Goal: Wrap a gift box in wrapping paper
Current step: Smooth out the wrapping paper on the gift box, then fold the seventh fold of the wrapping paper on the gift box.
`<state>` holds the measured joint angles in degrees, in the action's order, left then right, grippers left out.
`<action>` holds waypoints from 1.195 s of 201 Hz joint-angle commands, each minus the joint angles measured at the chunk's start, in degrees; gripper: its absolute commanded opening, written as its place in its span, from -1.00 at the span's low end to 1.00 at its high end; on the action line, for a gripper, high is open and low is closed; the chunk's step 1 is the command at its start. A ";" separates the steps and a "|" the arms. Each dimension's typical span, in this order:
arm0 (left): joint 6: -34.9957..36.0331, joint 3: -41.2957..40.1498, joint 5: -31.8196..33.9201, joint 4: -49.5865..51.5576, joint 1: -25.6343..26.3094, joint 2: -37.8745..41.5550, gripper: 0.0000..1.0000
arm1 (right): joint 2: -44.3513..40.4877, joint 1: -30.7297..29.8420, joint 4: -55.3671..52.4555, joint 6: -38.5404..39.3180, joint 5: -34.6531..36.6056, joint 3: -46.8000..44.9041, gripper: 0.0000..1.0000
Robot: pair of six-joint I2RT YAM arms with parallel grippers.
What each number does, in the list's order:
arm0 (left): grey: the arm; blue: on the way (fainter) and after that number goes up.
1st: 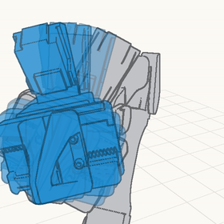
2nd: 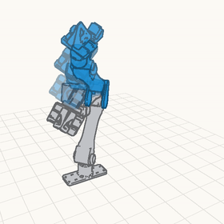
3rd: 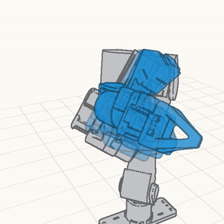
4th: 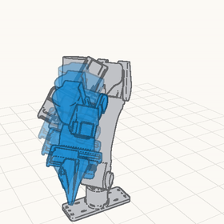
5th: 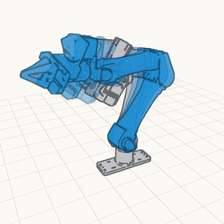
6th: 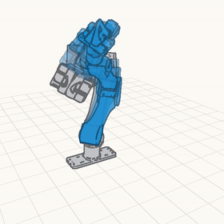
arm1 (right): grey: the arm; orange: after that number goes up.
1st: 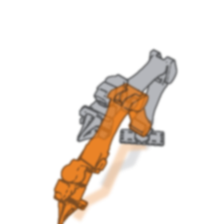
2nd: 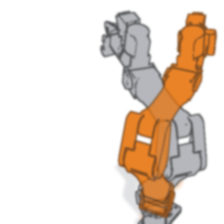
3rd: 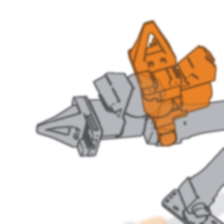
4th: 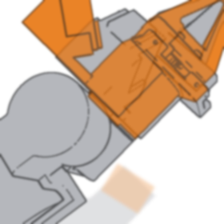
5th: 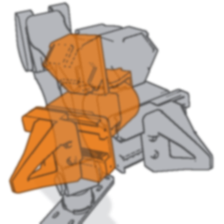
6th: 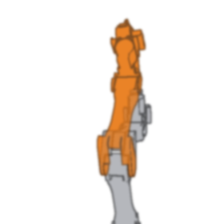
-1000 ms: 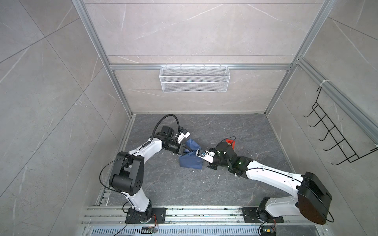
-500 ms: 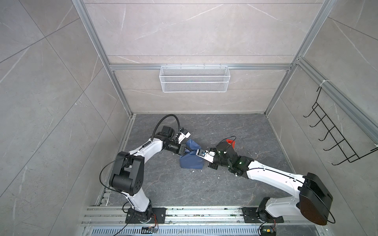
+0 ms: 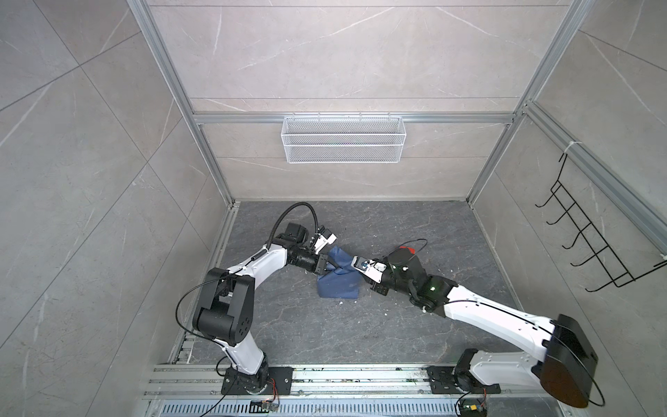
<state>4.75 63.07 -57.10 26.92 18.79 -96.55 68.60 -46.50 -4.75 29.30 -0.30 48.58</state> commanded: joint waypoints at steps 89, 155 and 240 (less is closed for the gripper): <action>1.12 0.07 3.46 3.43 0.44 -0.71 -1.00 | 2.62 -10.01 -4.27 -10.88 -5.64 -2.49 -0.38; 1.06 0.01 3.23 3.47 0.56 -0.03 -1.00 | 11.54 -8.41 10.07 -5.67 12.25 -0.70 -0.35; 1.19 -0.42 3.48 2.98 0.60 -0.56 -1.00 | 13.50 -4.75 13.74 -5.27 -3.47 -0.91 -0.21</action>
<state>4.75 63.07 -57.10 26.76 19.03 -96.55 80.40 -51.48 6.57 23.81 2.61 46.33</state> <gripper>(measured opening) 0.044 0.385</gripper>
